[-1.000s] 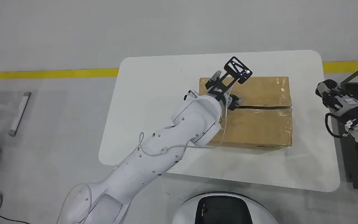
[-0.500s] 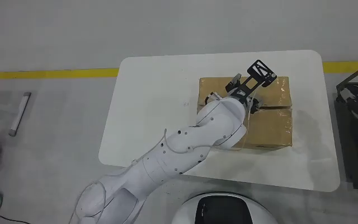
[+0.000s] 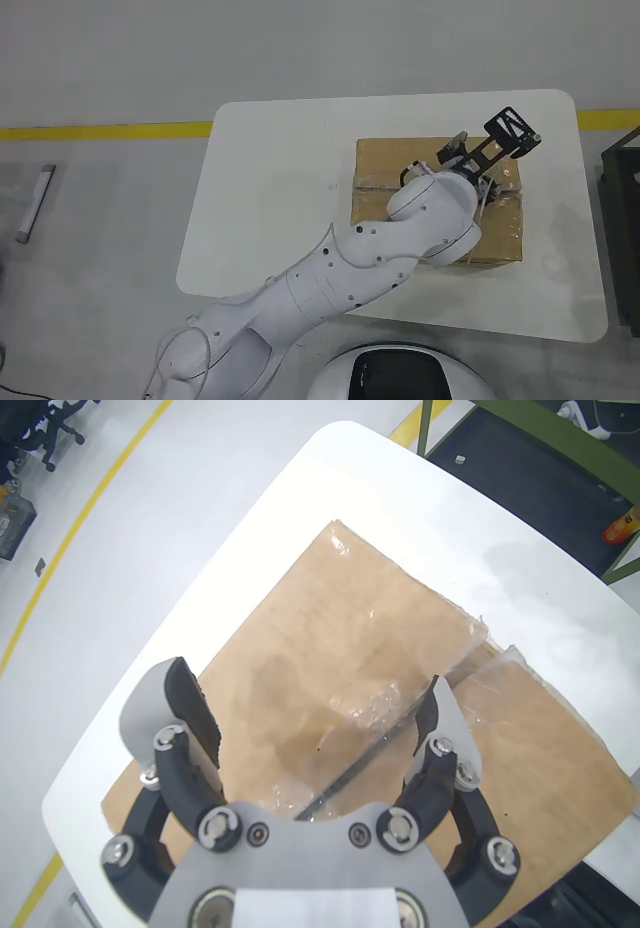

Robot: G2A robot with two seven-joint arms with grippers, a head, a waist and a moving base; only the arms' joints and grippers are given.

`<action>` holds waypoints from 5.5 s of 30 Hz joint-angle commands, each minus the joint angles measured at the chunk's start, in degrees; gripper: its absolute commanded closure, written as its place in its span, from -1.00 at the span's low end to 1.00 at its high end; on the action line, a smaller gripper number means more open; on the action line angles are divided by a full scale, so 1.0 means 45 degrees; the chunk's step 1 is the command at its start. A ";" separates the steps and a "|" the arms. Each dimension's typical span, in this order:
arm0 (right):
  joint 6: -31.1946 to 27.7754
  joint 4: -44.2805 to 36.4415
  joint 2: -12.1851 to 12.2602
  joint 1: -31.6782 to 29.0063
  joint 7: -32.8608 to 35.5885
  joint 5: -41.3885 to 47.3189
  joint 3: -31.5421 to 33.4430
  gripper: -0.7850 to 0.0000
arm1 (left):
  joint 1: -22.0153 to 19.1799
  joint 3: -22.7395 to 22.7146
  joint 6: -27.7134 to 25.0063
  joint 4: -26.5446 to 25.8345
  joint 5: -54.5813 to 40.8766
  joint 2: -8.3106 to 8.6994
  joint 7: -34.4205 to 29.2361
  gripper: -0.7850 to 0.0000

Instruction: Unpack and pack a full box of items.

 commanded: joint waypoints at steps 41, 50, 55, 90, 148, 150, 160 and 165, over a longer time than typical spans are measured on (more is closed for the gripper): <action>0.4762 -0.6378 -0.0439 0.5508 0.0803 -0.5878 -1.0982 1.00 | 1.0368 -1.3202 -0.2660 -1.1272 0.6468 0.3216 -0.4690 -1.00; 0.6888 -0.4283 -0.1149 0.7519 0.0880 -1.0239 -1.4801 1.00 | 1.0259 -1.3332 -0.2902 -1.1071 0.6239 0.3280 -0.4350 -1.00; 0.7263 -0.3551 -0.1369 0.7675 0.1092 -1.0310 -1.5074 1.00 | 1.0065 -1.3054 -0.2969 -1.0805 0.6125 0.3285 -0.4343 -1.00; 0.6941 -0.3850 -0.1491 0.5748 0.1732 -0.9200 -1.1608 1.00 | 0.8861 -1.1385 -0.2542 -0.9780 0.6284 0.3206 -0.4316 -1.00; 0.3875 -0.4682 -0.1421 0.1394 -0.1461 -1.2443 -0.7684 1.00 | 0.8174 -1.0534 -0.2714 -0.8936 0.5799 0.3054 -0.3851 -1.00; 0.3802 -0.4630 -0.1430 0.1415 -0.1412 -1.2410 -0.7594 1.00 | 0.8174 -1.0534 -0.2714 -0.8936 0.5799 0.3054 -0.3851 -1.00; 0.4210 -0.5898 -0.1541 0.0478 -0.3331 -1.0358 -0.5485 1.00 | 0.8294 -1.0380 -0.3036 -0.8926 0.5733 0.3061 -0.2609 -1.00; 0.3957 -0.5900 -0.1622 -0.0648 -0.5230 -0.8894 -0.3243 1.00 | 0.8450 -1.0089 -0.2614 -0.8878 0.5831 0.3012 -0.0793 -1.00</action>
